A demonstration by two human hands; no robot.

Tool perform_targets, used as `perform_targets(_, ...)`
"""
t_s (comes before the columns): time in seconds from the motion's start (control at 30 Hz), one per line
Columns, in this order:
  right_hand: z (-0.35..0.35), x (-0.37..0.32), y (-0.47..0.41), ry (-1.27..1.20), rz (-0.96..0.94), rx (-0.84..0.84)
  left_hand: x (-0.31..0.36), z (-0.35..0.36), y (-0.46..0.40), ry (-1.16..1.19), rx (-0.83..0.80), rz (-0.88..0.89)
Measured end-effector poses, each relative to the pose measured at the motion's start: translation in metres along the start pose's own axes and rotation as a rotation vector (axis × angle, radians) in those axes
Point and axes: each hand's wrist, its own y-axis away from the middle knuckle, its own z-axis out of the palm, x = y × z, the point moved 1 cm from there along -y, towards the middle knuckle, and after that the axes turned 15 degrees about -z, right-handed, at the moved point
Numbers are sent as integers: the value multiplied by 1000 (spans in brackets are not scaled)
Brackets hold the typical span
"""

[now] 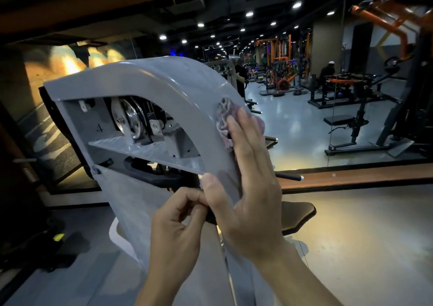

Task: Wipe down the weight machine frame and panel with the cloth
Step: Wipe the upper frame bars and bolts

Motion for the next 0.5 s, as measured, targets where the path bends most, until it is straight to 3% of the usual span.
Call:
perform_targets(0.23, -3, -5, 77, 97, -20, -16, -6, -2, -6, 88, -14, -5)
perform_targets(0.5, 3, 2, -8, 28, -166, -31, -4, -4, -6, 57, -35, 45)
